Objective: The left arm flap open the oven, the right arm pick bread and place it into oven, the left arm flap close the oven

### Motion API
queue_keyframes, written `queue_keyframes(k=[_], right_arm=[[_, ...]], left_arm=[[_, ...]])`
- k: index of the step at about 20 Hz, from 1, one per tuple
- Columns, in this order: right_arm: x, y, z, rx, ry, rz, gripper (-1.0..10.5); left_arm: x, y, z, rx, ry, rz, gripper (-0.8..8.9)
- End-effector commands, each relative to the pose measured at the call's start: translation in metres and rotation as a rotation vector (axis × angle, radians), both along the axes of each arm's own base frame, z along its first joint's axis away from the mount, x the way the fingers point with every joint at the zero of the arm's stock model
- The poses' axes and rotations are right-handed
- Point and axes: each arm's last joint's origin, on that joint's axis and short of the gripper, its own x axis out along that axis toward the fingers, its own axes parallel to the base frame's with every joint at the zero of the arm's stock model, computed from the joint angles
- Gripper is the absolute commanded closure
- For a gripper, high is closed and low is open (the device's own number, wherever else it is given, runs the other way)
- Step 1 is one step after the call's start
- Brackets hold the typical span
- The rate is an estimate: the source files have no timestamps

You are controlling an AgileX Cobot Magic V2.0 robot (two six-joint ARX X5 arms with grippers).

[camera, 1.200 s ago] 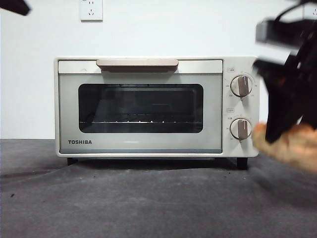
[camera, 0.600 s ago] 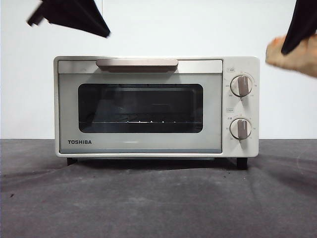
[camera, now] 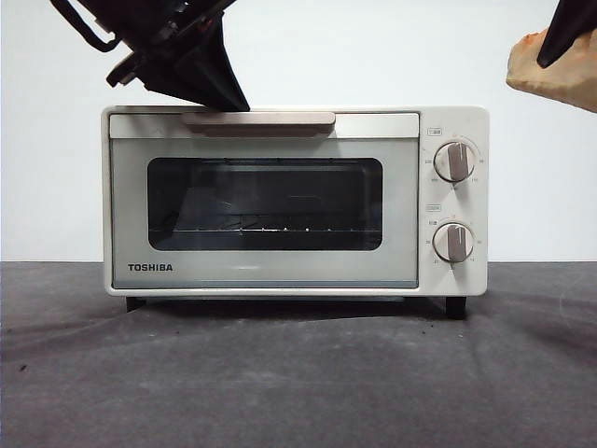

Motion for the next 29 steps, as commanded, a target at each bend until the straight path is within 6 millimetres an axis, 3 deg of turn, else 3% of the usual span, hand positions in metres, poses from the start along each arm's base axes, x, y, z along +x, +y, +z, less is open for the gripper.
queue_keyframes(k=[1,19,25,29], right_arm=[[0.000,0.001,0.006,0.006,-0.024,0.011,7.5],[0.000,0.001,0.007,-0.004,-0.032,0.020,7.5],[0.000,0.001,0.006,-0.009,-0.032,0.027,7.5],[0.000,0.002,0.006,0.003,-0.024,0.046,7.5]], left_arm=[[0.001,-0.010,-0.007,0.037,0.029,-0.030,7.96],[-0.066,-0.049,-0.035,0.278,0.352,-0.263,7.97],[-0.068,-0.052,-0.034,0.266,0.358,-0.260,7.97],[-0.062,-0.039,-0.020,0.189,0.325,-0.185,7.97]])
